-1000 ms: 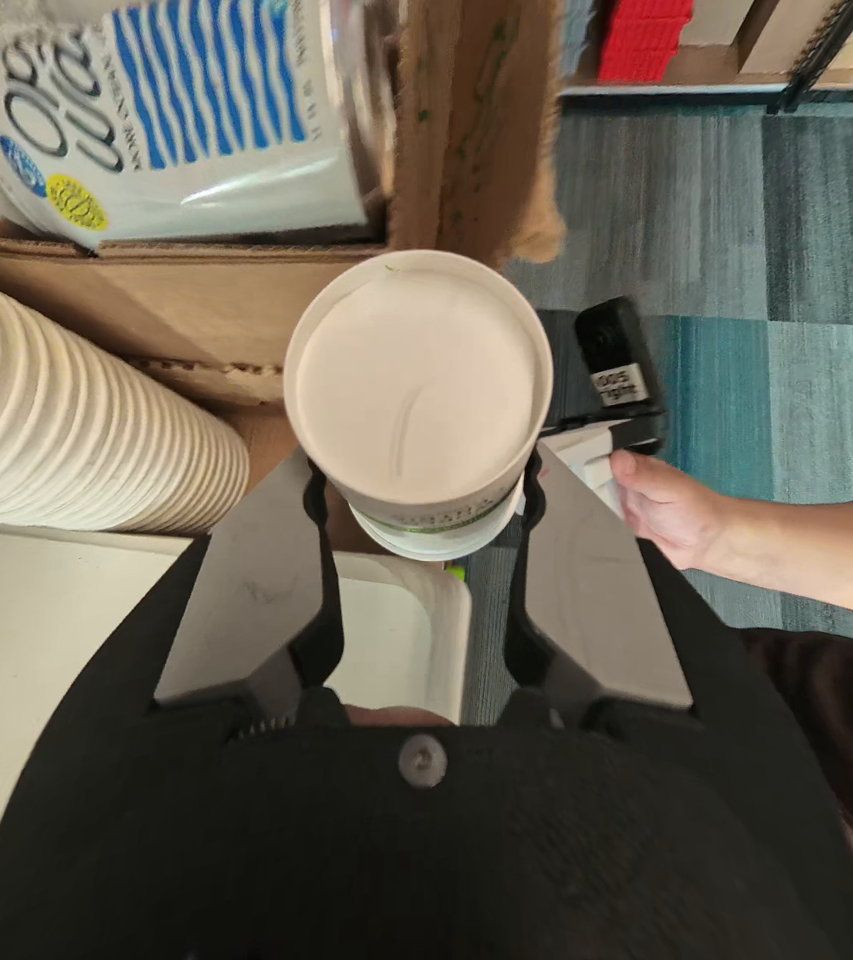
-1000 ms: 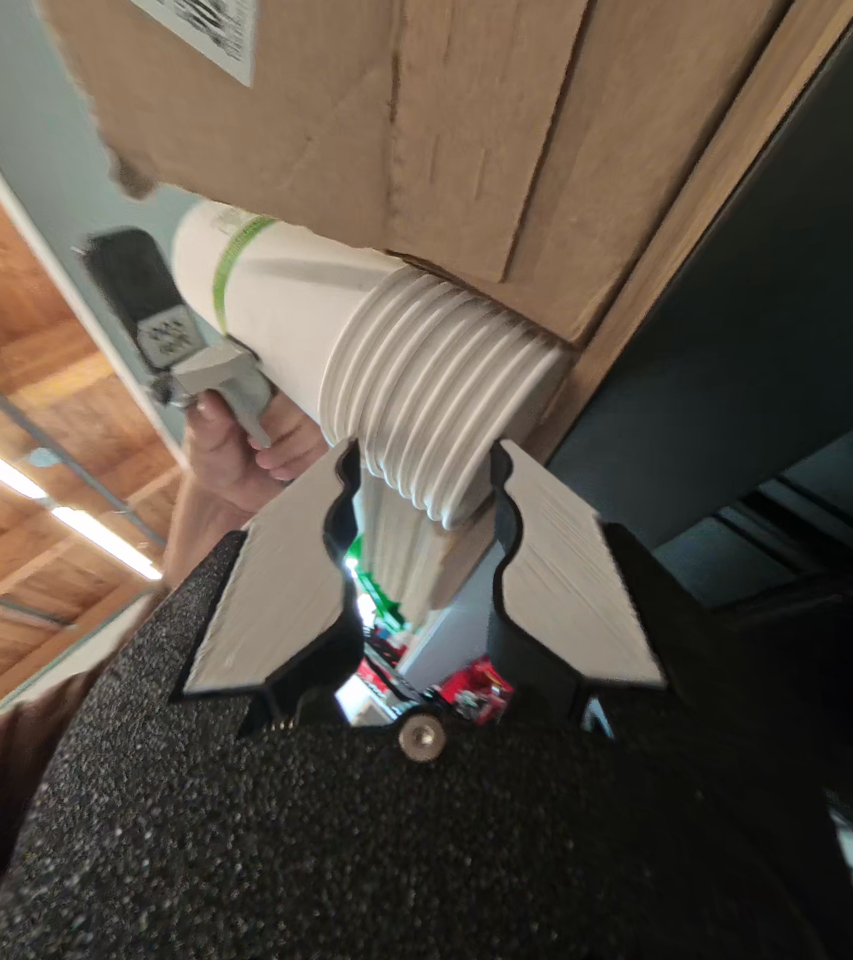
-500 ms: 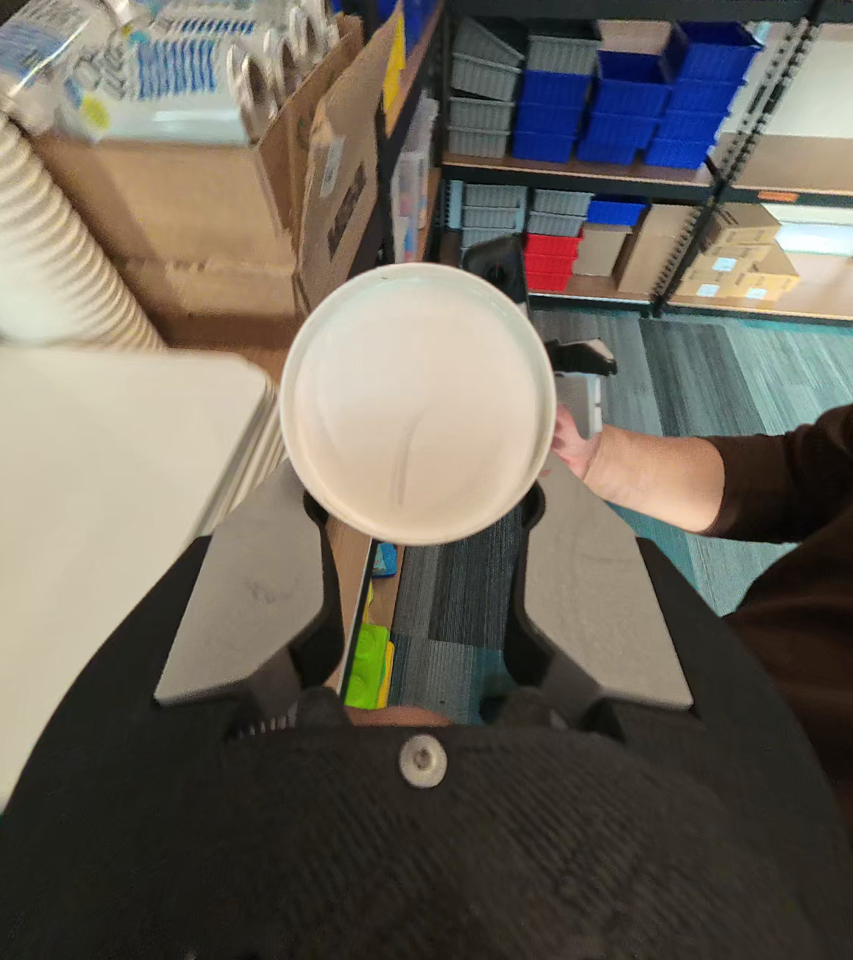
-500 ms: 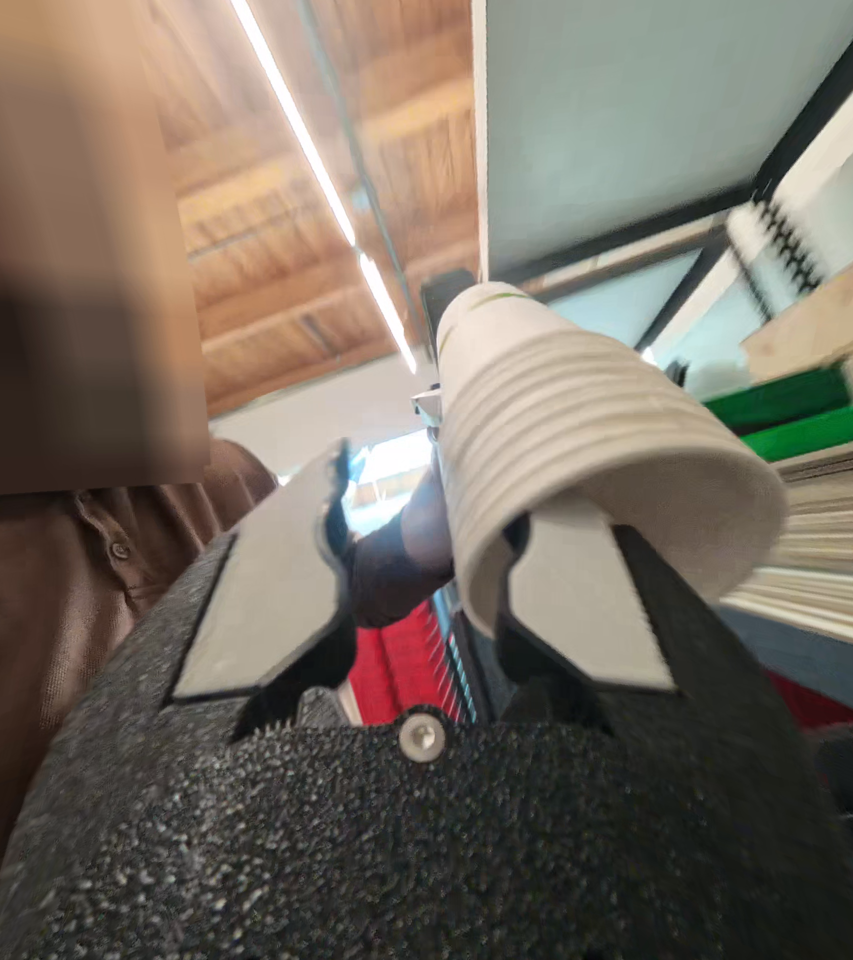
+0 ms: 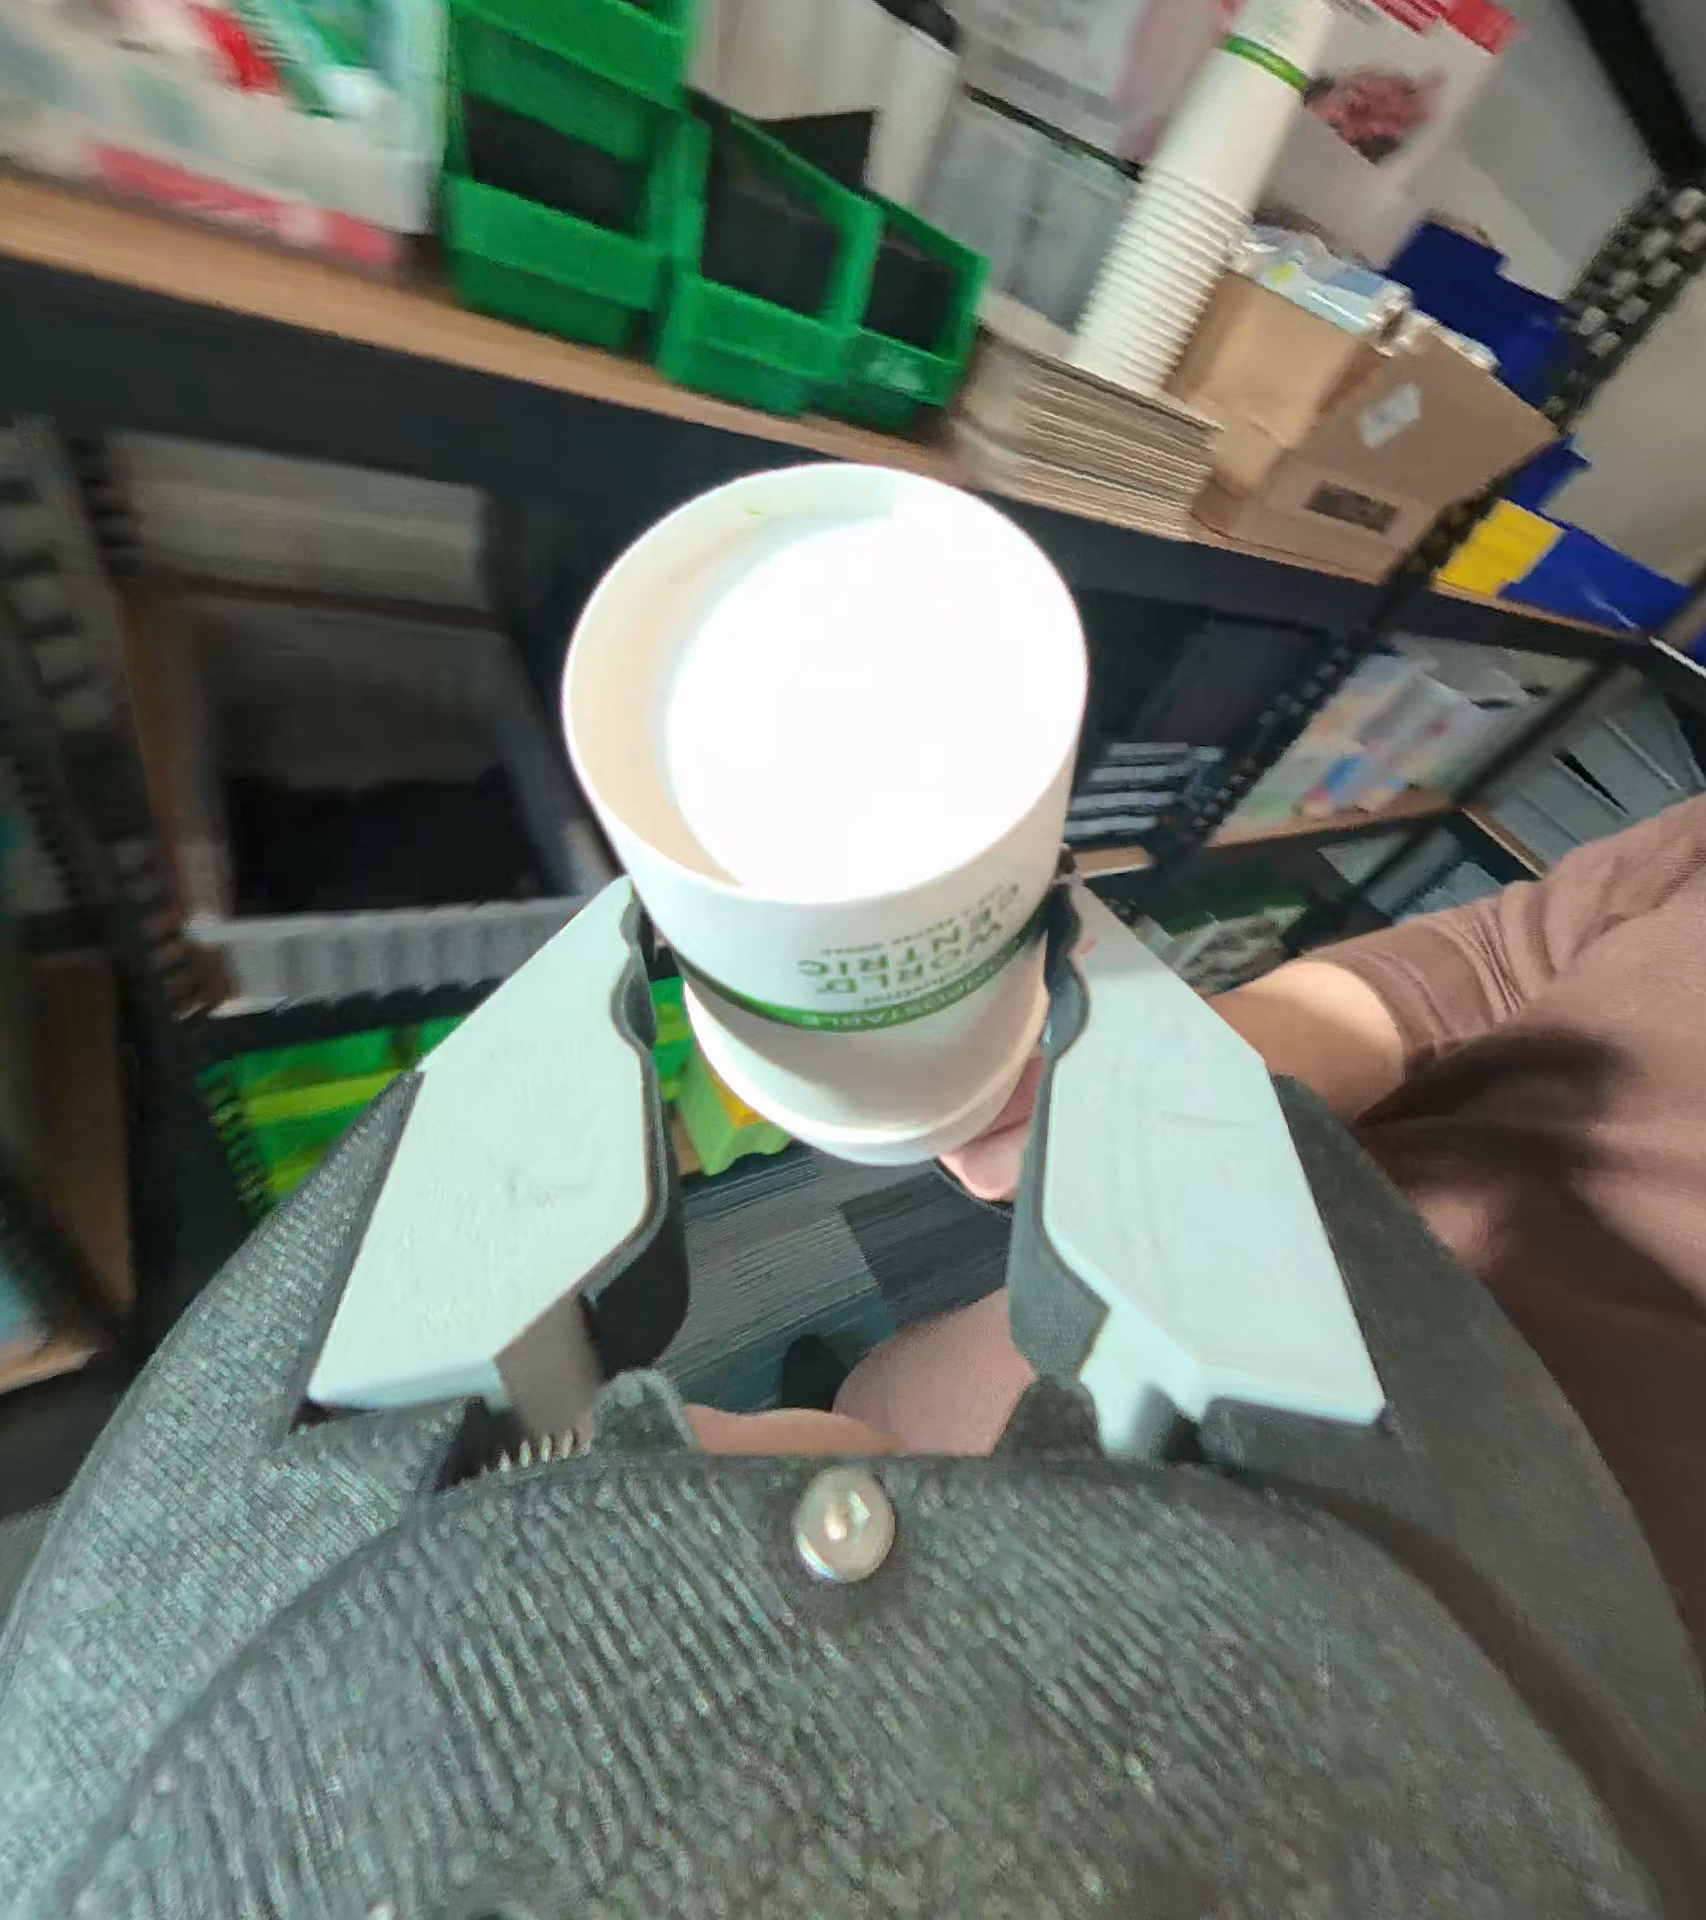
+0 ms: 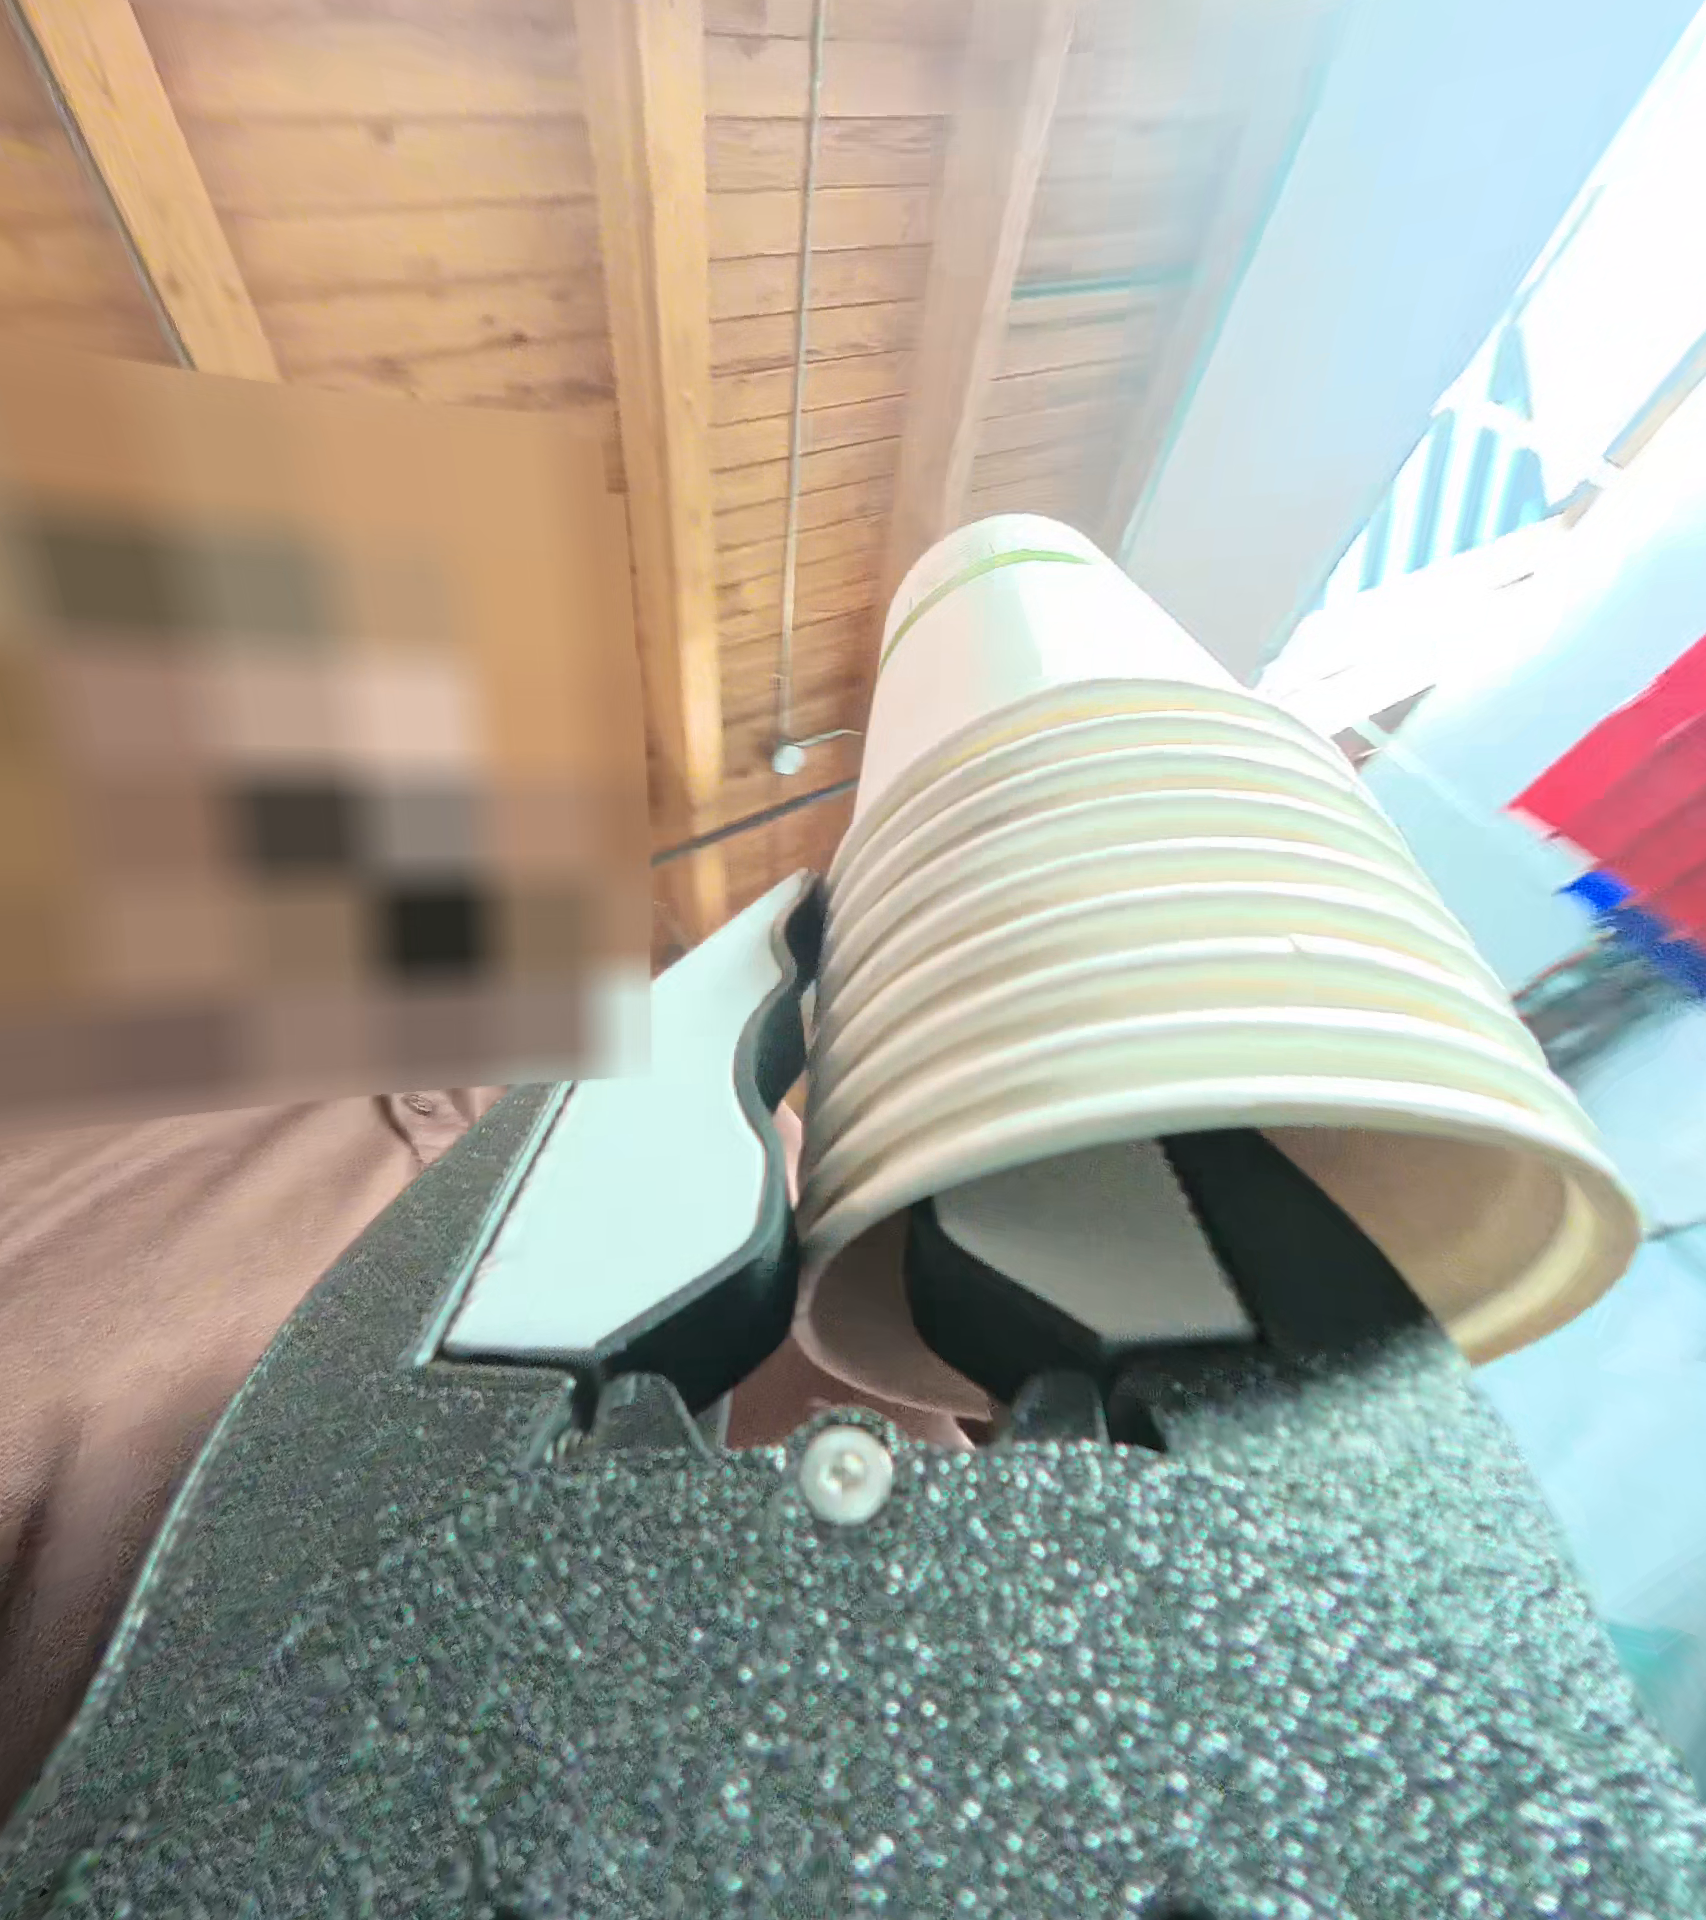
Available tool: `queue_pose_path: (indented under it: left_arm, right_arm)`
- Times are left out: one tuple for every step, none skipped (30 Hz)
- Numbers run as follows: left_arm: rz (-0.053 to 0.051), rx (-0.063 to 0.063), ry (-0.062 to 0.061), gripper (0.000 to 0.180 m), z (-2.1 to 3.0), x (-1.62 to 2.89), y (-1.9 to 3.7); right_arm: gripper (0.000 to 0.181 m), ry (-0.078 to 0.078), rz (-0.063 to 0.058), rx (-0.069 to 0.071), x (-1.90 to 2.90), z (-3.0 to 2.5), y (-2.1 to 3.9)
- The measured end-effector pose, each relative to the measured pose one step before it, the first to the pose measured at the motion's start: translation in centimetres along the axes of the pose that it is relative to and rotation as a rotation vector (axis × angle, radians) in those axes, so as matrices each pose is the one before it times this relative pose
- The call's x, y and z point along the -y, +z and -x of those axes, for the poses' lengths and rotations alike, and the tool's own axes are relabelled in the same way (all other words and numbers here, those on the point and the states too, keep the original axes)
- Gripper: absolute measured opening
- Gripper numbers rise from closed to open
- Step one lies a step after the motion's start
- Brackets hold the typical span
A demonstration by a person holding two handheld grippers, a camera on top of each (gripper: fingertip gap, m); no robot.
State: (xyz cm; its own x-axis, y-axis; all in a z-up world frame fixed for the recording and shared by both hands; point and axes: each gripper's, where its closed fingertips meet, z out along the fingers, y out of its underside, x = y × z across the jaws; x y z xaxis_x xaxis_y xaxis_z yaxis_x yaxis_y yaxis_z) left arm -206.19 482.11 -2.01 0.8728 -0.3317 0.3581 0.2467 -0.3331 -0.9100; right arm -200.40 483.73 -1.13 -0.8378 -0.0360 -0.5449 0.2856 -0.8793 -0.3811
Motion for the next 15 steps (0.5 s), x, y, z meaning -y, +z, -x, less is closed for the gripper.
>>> queue_pose_path:
  left_arm:
    - [-0.0171,0.0464,-0.0204,0.075,1.413,-0.65,-3.671]
    - [-0.0202,0.0406,-0.014,0.074,1.388,-0.43,-3.58]
    - [-0.016,0.0498,-0.0143,0.074,1.557,-0.3,-3.417]
    - [-0.0165,0.0556,-0.0176,0.074,1.715,-0.168,-3.224]
    - [-0.0208,0.0534,-0.0185,0.075,1.785,-0.014,-3.003]
    - [-0.0211,0.0527,-0.0143,0.075,1.846,0.077,-2.815]
    - [-0.0198,0.049,-0.0127,0.075,1.917,0.094,-2.641]
    - [-0.0193,0.0428,-0.0104,0.075,1.951,0.096,-2.469]
    - [-0.019,0.0405,-0.0073,0.075,2.023,0.076,-2.282]
    - [-0.0203,0.0431,-0.0087,0.075,2.154,0.078,-2.108]
    - [-0.0209,0.0474,-0.0152,0.075,2.328,0.084,-1.935]
    - [-0.0206,0.0468,-0.0212,0.075,2.475,0.146,-1.76]
    - [-0.0198,0.0428,-0.0233,0.075,2.566,0.234,-1.633]
    - [-0.0173,0.0351,-0.0212,0.075,2.605,0.332,-1.476]
    - [-0.015,0.0305,-0.0164,0.074,2.668,0.464,-1.358]
  right_arm:
    - [0.009,0.0662,-0.0045,0.0351,-1.764,-2.622,2.178]
    - [0.005,0.063,-0.0024,0.0381,-1.597,-2.606,2.107]
    - [0.002,0.0596,-0.0001,0.0365,-1.401,-2.664,2.002]
    - [0.0,0.059,0.0001,0.03,-1.148,-2.806,1.939]
    - [0.0,0.0616,0.0021,0.0277,-0.964,-2.838,1.828]
    - [0.0,0.0601,0.0075,0.0241,-0.698,-2.787,1.738]
    - [0.007,0.0512,0.0128,0.0175,-0.54,-2.77,1.607]
    - [0.004,0.0438,0.0178,0.0138,-0.401,-2.731,1.5]
    - [0.0,0.0436,0.0207,0.0136,-0.307,-2.728,1.344]
    - [0.0,0.0471,0.0195,0.0143,-0.119,-2.756,1.228]
    - [0.0,0.0477,0.0147,0.013,0.09,-2.78,1.067]
    - [0.001,0.048,0.0092,0.0108,0.344,-2.818,0.961]
    - [0.007,0.0475,0.007,0.0099,0.501,-2.824,0.876]
    - [0.008,0.0453,0.0069,0.0109,0.658,-2.878,0.869]
    - [0.008,0.0418,0.0083,0.0126,0.814,-2.832,0.782]
